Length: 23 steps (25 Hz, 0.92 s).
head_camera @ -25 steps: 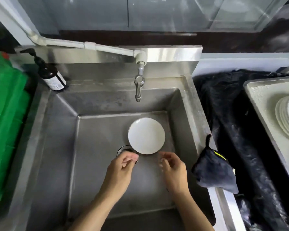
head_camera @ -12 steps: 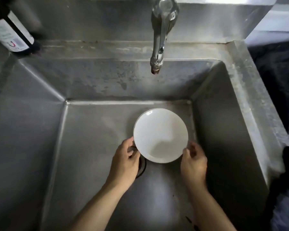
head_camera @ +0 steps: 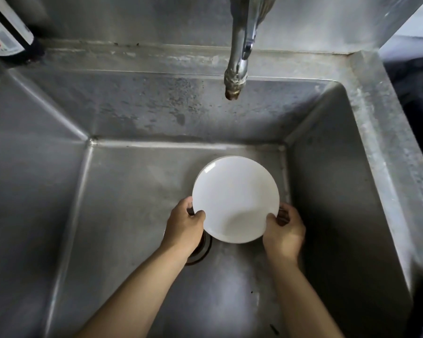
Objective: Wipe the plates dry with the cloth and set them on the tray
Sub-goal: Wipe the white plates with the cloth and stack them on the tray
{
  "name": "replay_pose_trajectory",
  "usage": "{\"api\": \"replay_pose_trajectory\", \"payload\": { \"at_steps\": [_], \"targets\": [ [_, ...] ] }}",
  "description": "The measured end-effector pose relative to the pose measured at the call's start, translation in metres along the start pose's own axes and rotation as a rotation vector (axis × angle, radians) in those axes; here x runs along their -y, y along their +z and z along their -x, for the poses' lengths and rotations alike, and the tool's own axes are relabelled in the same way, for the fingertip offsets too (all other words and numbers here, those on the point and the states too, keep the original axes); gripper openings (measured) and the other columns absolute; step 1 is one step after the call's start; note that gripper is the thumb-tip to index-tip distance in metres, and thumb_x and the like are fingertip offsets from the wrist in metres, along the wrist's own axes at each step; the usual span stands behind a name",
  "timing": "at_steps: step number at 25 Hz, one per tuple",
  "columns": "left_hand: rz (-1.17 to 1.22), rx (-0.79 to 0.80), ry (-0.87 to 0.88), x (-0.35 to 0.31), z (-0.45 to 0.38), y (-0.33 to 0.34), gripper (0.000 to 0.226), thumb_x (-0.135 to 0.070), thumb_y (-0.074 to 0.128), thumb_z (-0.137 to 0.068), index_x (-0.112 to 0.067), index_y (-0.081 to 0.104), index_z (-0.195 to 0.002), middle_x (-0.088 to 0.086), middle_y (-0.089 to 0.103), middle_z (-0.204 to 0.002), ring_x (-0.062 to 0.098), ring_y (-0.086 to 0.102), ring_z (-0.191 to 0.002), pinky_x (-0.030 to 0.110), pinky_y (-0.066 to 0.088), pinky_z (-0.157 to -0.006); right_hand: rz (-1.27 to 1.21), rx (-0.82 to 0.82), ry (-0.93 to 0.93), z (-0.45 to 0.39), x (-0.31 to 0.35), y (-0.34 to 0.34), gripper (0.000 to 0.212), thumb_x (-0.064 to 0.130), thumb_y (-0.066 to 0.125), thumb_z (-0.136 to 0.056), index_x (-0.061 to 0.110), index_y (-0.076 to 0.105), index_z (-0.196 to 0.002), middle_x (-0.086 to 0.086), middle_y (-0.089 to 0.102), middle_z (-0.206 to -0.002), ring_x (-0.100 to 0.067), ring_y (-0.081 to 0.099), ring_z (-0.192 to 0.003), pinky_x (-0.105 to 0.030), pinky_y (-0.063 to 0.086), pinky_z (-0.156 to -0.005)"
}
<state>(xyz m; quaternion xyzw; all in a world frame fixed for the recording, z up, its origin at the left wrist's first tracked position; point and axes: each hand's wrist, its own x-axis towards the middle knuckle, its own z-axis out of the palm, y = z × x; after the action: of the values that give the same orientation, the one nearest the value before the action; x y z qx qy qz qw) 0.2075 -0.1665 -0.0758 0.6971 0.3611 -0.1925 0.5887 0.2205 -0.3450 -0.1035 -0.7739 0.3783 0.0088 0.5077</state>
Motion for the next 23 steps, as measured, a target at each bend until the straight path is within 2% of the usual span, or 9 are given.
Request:
{"api": "replay_pose_trajectory", "payload": {
  "at_steps": [2, 4, 7, 10, 13, 15, 17, 20, 23],
  "targets": [
    [0.065, -0.039, 0.006, -0.001, 0.005, -0.001, 0.032, -0.009, 0.053, -0.081, -0.028, 0.067, -0.103, -0.009, 0.073, -0.099, 0.019, 0.069, -0.102, 0.052, 0.055, -0.096, -0.04, 0.026, -0.017, 0.005, 0.002, -0.002, 0.031, -0.004, 0.06, -0.094, 0.006, 0.063, -0.123, -0.006, 0.067, -0.108, -0.024, 0.065, -0.1, -0.029, 0.048, -0.083],
    [0.124, -0.084, 0.013, 0.005, 0.01, -0.005, 0.036, 0.001, 0.051, -0.086, -0.023, 0.067, -0.108, -0.007, 0.073, -0.105, 0.019, 0.07, -0.103, 0.049, 0.057, -0.094, -0.056, 0.052, -0.044, 0.014, 0.005, -0.007, 0.03, -0.003, 0.061, -0.094, 0.01, 0.063, -0.121, 0.004, 0.067, -0.1, -0.015, 0.066, -0.093, -0.023, 0.049, -0.079],
    [0.254, -0.161, 0.003, 0.015, 0.031, -0.021, 0.036, 0.005, 0.054, -0.09, -0.023, 0.068, -0.108, -0.01, 0.073, -0.103, 0.015, 0.071, -0.097, 0.035, 0.063, -0.075, -0.042, 0.105, -0.087, 0.037, 0.011, -0.017, 0.03, 0.002, 0.063, -0.095, 0.023, 0.061, -0.117, 0.017, 0.063, -0.097, 0.003, 0.061, -0.088, -0.009, 0.043, -0.07],
    [0.334, -0.268, -0.026, 0.028, 0.058, -0.045, 0.033, 0.005, 0.061, -0.09, -0.024, 0.069, -0.104, -0.006, 0.07, -0.102, 0.014, 0.071, -0.089, 0.025, 0.06, -0.061, -0.012, 0.204, -0.11, 0.067, 0.017, -0.025, 0.03, 0.008, 0.062, -0.097, 0.03, 0.058, -0.117, 0.016, 0.064, -0.1, 0.002, 0.061, -0.092, -0.01, 0.044, -0.067],
    [0.406, -0.288, -0.055, 0.04, 0.085, -0.071, 0.032, -0.002, 0.065, -0.091, -0.024, 0.069, -0.115, -0.003, 0.071, -0.116, 0.02, 0.071, -0.102, 0.037, 0.062, -0.079, -0.002, 0.276, -0.119, 0.094, 0.023, -0.034, 0.028, 0.009, 0.062, -0.097, 0.03, 0.059, -0.115, 0.016, 0.066, -0.097, 0.002, 0.064, -0.088, -0.006, 0.047, -0.061],
    [0.513, -0.297, -0.057, 0.042, 0.105, -0.084, 0.021, -0.015, 0.063, -0.096, -0.027, 0.07, -0.112, -0.008, 0.075, -0.112, 0.014, 0.073, -0.1, 0.037, 0.059, -0.088, -0.061, 0.298, -0.075, 0.109, 0.031, -0.043, 0.027, 0.006, 0.063, -0.096, 0.027, 0.063, -0.113, 0.012, 0.071, -0.085, 0.0, 0.069, -0.082, -0.008, 0.05, -0.061],
    [0.642, -0.265, -0.064, 0.033, 0.129, -0.09, 0.018, -0.03, 0.057, -0.1, -0.027, 0.07, -0.112, -0.008, 0.077, -0.107, 0.01, 0.073, -0.099, 0.035, 0.056, -0.086, -0.138, 0.323, -0.007, 0.127, 0.04, -0.055, 0.025, 0.005, 0.064, -0.096, 0.022, 0.066, -0.113, 0.011, 0.075, -0.085, -0.001, 0.071, -0.082, -0.016, 0.055, -0.064],
    [0.81, -0.133, -0.099, 0.012, 0.164, -0.096, 0.036, -0.047, 0.057, -0.097, -0.028, 0.067, -0.126, -0.004, 0.075, -0.116, 0.015, 0.073, -0.104, 0.04, 0.06, -0.082, -0.272, 0.365, 0.086, 0.157, 0.054, -0.078, 0.024, 0.002, 0.064, -0.096, 0.018, 0.066, -0.114, 0.001, 0.078, -0.096, -0.015, 0.074, -0.09, -0.025, 0.059, -0.07],
    [0.832, -0.102, -0.059, -0.015, 0.194, -0.1, 0.04, -0.045, 0.056, -0.099, -0.02, 0.065, -0.129, 0.001, 0.074, -0.119, 0.022, 0.071, -0.109, 0.045, 0.061, -0.086, -0.357, 0.385, 0.163, 0.184, 0.064, -0.102, 0.024, -0.001, 0.063, -0.096, 0.018, 0.064, -0.11, -0.003, 0.077, -0.097, -0.02, 0.075, -0.094, -0.027, 0.059, -0.07]
  ]
}}
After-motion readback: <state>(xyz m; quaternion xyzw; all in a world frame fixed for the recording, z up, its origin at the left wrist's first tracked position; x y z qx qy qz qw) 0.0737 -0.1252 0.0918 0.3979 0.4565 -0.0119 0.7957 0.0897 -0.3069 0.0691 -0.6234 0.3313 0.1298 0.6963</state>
